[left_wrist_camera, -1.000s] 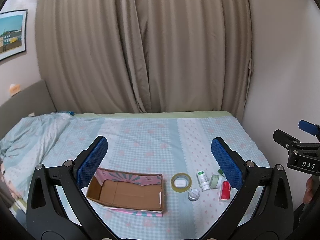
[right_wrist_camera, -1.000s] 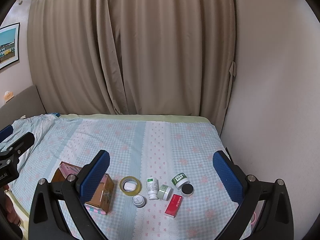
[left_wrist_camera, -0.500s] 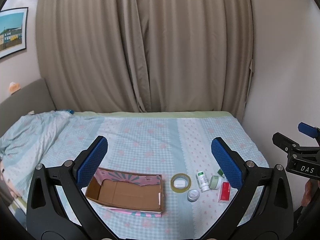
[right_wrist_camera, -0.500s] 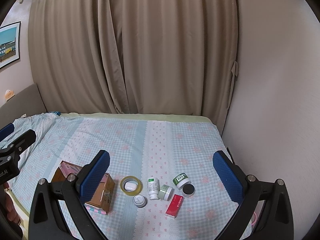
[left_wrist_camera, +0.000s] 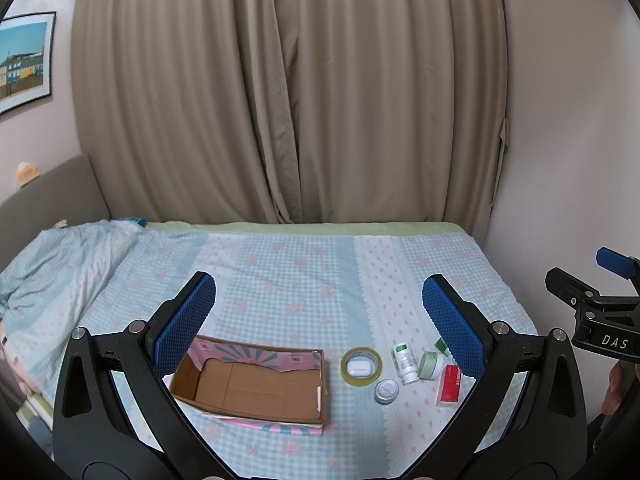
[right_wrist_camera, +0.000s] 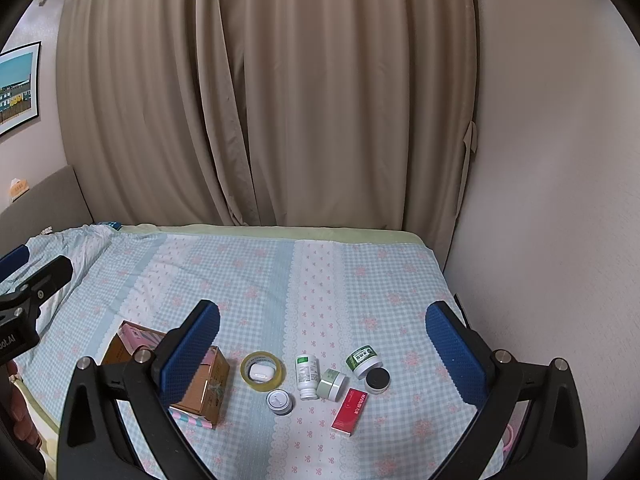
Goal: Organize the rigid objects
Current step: 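Grasp the yellow tape roll with the left gripper while the right gripper grasps the green-labelled jar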
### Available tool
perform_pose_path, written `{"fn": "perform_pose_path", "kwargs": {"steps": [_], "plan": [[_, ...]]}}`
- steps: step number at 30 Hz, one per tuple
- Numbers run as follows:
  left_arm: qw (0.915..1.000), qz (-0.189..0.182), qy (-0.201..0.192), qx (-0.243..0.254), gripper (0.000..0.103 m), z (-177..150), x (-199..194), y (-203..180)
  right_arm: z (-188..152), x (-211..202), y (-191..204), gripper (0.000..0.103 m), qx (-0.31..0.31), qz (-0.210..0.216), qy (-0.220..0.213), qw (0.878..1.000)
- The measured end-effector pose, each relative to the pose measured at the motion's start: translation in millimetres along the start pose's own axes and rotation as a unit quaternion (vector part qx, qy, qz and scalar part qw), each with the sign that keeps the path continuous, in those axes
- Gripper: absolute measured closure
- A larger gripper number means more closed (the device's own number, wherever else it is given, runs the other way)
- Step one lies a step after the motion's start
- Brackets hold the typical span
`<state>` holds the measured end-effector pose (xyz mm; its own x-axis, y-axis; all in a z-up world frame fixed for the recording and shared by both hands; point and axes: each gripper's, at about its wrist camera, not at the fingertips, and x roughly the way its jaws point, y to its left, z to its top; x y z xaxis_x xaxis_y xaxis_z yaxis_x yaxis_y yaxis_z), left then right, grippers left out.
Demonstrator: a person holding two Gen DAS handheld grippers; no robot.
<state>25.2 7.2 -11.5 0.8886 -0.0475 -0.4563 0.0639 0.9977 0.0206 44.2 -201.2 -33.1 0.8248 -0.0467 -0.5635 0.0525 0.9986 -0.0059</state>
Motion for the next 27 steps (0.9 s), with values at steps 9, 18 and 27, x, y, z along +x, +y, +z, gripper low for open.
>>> {"fn": "perform_pose_path", "kwargs": {"steps": [9, 18, 27], "plan": [[0.9996, -0.007, 0.029, -0.006, 0.0, 2, 15, 6, 1, 5, -1, 0.0, 0.006, -0.002, 0.015, 1.0], [0.9919, -0.022, 0.116, -0.046, 0.0, -34, 71, -11, -17, 43, -24, 0.0, 0.008, -0.014, 0.081, 0.997], [0.9744, 0.008, 0.211, -0.078, 0.0, -92, 150, -71, -42, 140, -72, 0.0, -0.035, 0.031, 0.162, 0.986]]}}
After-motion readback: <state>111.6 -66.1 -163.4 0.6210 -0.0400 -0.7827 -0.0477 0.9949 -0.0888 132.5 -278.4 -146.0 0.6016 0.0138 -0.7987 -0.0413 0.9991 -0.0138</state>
